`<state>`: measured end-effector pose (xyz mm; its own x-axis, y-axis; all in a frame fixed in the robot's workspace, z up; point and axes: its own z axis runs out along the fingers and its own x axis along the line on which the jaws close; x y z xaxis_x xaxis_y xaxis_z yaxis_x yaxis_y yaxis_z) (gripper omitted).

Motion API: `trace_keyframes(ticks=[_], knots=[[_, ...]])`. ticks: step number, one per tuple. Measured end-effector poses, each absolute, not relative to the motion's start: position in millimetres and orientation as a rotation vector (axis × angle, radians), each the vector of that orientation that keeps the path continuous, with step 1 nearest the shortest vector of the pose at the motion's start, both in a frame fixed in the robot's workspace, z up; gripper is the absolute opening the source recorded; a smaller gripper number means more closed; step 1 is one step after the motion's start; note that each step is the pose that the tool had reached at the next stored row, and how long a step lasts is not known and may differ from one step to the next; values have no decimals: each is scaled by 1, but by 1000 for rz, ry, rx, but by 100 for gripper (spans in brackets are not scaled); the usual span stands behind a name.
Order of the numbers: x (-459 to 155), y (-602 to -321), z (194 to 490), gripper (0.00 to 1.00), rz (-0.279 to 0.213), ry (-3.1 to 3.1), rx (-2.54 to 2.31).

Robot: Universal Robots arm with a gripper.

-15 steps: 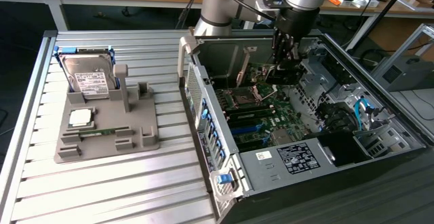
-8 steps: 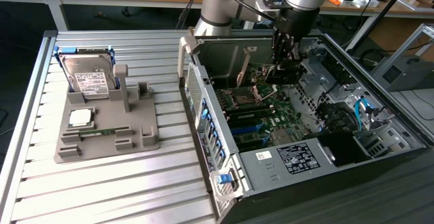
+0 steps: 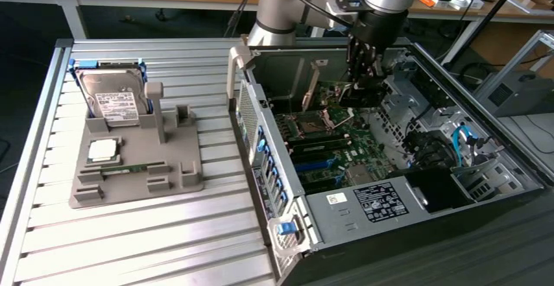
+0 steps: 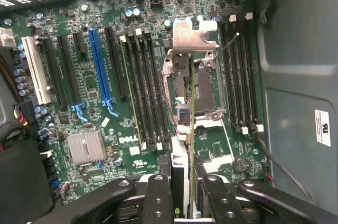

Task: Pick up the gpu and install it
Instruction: 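Insert the gpu into the slot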

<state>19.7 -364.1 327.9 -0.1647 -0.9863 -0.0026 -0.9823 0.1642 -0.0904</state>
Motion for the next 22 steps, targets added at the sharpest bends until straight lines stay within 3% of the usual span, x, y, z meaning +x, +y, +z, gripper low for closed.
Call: trace_keyframes(ticks=[22], knots=[[20,-364,328,27,-101,2287,-2059]])
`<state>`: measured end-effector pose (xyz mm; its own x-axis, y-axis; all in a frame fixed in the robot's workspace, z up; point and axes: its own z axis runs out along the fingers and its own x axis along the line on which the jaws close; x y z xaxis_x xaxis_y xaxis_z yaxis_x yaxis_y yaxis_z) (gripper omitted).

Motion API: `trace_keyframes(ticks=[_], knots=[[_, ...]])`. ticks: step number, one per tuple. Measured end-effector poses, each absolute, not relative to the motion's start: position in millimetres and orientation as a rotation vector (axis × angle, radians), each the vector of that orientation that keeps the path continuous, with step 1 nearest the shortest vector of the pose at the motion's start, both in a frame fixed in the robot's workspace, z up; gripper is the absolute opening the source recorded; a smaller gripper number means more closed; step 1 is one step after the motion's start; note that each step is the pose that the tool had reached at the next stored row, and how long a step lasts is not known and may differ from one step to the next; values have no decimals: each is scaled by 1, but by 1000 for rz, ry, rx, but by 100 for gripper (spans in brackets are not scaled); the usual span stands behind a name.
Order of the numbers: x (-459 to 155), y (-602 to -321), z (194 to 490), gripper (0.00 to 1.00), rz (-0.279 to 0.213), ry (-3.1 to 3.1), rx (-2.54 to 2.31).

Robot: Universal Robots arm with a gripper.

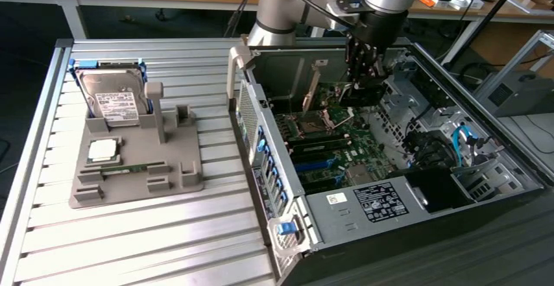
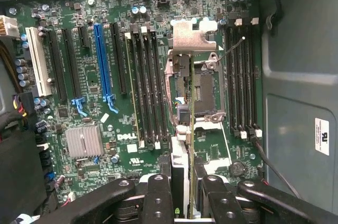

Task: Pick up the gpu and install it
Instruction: 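Insert the gpu into the slot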

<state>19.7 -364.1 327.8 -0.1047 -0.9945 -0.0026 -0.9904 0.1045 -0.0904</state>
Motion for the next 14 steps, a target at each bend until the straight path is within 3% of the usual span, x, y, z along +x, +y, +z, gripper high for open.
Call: trace_keyframes(ticks=[14], knots=[[20,-365,328,27,-98,2237,-2111]])
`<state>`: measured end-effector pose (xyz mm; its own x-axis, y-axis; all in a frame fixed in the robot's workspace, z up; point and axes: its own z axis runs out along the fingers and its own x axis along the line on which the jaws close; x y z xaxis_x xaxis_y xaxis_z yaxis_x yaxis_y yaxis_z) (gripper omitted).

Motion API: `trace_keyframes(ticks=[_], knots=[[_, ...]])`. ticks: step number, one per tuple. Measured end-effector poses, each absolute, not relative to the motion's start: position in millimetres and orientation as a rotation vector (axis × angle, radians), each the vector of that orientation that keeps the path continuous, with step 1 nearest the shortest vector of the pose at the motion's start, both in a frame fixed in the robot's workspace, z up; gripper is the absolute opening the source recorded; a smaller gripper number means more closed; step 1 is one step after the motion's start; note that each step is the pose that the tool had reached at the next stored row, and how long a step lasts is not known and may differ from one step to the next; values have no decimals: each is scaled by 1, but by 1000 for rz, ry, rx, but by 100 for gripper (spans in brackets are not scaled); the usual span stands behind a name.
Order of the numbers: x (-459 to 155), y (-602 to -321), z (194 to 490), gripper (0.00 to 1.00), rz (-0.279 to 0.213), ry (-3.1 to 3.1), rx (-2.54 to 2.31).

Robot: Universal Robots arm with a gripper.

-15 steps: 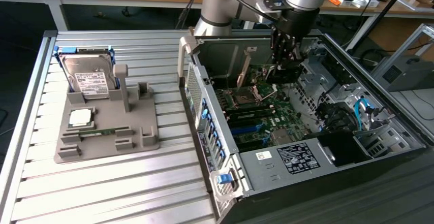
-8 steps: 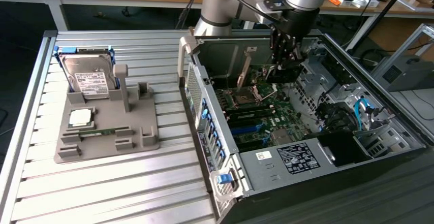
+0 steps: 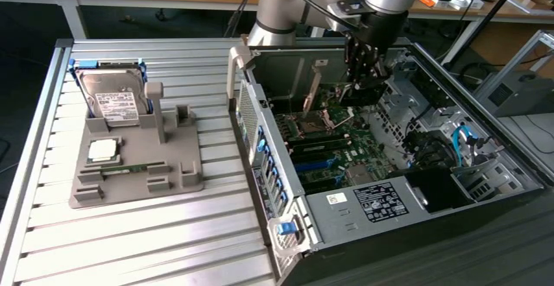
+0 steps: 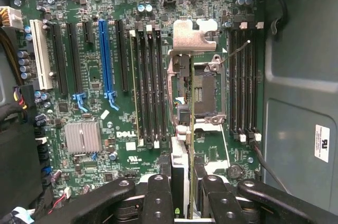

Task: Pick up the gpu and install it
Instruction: 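Insert the gpu into the slot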

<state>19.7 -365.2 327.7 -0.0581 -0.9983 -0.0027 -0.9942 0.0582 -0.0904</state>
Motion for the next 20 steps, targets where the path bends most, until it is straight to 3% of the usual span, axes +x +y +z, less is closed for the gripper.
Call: trace_keyframes(ticks=[20], knots=[[19,-369,327,27,-99,2237,-2111]])
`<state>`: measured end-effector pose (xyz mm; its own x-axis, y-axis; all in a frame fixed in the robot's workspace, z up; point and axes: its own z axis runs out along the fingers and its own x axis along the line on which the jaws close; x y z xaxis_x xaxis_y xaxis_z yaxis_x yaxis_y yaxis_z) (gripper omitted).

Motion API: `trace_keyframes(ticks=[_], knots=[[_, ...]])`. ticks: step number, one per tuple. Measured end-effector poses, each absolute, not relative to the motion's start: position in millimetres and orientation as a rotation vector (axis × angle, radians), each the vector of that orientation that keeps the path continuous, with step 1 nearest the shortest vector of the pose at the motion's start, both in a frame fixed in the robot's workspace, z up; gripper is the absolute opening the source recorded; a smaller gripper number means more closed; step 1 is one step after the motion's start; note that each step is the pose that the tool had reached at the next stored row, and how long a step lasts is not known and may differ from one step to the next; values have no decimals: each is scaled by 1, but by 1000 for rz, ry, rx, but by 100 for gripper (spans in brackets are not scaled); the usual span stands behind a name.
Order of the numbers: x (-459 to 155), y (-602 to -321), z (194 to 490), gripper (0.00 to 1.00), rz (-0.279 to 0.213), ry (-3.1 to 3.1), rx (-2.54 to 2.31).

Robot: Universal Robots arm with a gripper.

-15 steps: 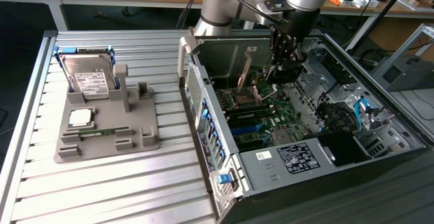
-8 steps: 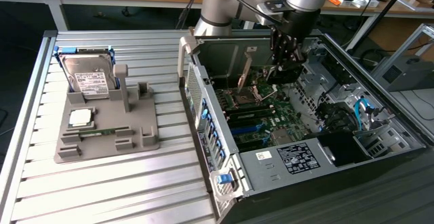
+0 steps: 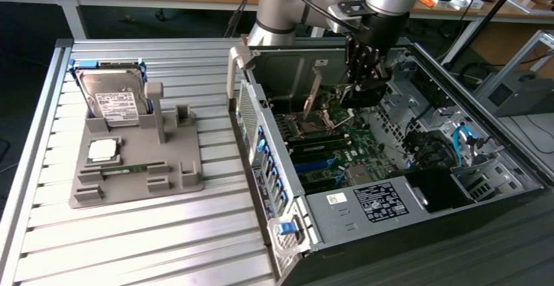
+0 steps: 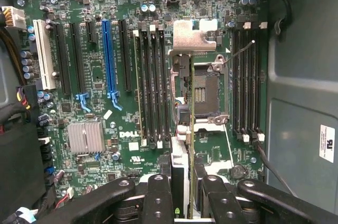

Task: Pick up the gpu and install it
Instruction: 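Insert the gpu into the slot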

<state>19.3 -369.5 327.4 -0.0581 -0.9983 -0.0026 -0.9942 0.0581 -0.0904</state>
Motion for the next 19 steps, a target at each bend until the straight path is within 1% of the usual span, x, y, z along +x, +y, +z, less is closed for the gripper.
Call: trace_keyframes(ticks=[19], knots=[[18,-374,327,27,-99,2238,-2111]])
